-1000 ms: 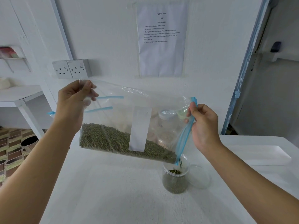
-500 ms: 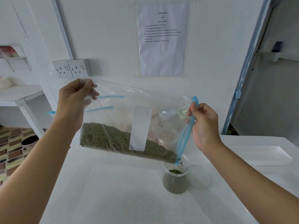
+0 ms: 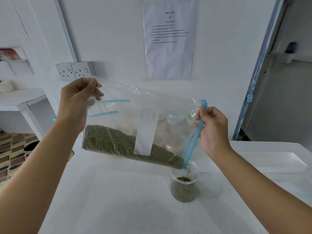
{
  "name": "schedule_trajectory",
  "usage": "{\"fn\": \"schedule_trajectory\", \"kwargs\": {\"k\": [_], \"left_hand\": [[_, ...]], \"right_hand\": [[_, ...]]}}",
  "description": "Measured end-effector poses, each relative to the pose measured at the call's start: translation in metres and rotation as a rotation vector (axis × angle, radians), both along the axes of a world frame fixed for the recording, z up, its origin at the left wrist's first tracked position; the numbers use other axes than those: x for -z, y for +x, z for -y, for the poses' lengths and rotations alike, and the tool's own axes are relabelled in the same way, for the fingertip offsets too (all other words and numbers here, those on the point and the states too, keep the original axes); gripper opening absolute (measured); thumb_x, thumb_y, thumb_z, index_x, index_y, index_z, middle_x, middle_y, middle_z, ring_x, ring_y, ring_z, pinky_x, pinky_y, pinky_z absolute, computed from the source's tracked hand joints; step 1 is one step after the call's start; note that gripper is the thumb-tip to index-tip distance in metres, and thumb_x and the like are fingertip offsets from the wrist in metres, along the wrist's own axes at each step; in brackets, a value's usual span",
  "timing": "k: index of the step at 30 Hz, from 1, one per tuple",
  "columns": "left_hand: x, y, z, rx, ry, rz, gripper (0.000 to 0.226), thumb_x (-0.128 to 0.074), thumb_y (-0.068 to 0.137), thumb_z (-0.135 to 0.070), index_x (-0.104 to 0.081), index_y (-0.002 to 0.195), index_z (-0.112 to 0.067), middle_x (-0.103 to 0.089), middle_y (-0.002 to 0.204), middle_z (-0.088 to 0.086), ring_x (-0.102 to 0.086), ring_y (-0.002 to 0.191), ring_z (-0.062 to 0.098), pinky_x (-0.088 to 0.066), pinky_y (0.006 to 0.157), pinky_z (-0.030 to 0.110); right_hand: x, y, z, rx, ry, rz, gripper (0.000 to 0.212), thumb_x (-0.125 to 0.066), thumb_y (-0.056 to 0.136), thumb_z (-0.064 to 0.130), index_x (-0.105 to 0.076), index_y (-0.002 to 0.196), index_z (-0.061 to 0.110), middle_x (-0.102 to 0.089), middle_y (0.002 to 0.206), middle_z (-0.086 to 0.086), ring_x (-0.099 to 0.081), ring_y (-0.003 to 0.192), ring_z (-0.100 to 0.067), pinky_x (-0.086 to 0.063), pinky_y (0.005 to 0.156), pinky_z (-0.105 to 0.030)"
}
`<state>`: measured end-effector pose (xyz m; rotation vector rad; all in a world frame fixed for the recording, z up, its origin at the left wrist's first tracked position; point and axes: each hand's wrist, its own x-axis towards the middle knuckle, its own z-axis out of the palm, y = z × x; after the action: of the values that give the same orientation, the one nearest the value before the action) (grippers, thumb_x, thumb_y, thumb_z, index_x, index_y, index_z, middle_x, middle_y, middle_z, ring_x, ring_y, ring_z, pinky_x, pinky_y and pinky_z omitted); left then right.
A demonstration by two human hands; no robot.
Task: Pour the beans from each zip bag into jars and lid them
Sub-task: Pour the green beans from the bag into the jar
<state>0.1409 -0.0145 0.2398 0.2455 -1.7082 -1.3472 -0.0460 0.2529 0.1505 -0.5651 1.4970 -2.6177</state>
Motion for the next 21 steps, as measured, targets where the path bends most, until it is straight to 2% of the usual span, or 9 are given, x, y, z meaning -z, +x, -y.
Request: {"fn": "schedule_trajectory", "kwargs": {"k": [6,14,21], "left_hand": [[-0.0012,-0.0016,-0.0015,0.013,-0.003,-0.016,0.025,-0.057,0.104,-0.012,-0.067,0.082,-0.018,-0.066,0.073,-0.004,-0.056,0.066,0.012,-0.042,0.07,0.026],[-0.002,-0.0011,-0.0007,0.018,0.0,-0.009,0.024,-0.057,0.104,-0.014,-0.067,0.082,-0.019,-0.066,0.072,-0.005,-0.055,0.067,0.013,-0.042,0.076,0.031],[-0.003,-0.0022,0.0014,0.026,0.0,-0.011,0.025,-0.058,0.103,-0.014,-0.068,0.081,-0.019,-0.066,0.074,-0.004,-0.056,0.067,0.013,-0.042,0.073,0.029]], "right_hand": [[0.0,0.0001,-0.0007,0.006,-0.004,0.005,0.027,-0.062,0.101,0.02,-0.056,0.078,0.008,-0.056,0.071,-0.001,-0.052,0.07,-0.012,-0.044,0.068,-0.031],[-0.002,0.0005,-0.0006,0.001,-0.013,0.0,0.026,-0.062,0.101,0.019,-0.055,0.078,0.007,-0.056,0.071,-0.001,-0.052,0.069,-0.012,-0.044,0.067,-0.031],[-0.0009,0.0007,0.0003,0.002,-0.016,0.002,0.028,-0.062,0.101,0.019,-0.054,0.078,0.007,-0.055,0.07,-0.001,-0.051,0.067,-0.011,-0.044,0.065,-0.03]]}}
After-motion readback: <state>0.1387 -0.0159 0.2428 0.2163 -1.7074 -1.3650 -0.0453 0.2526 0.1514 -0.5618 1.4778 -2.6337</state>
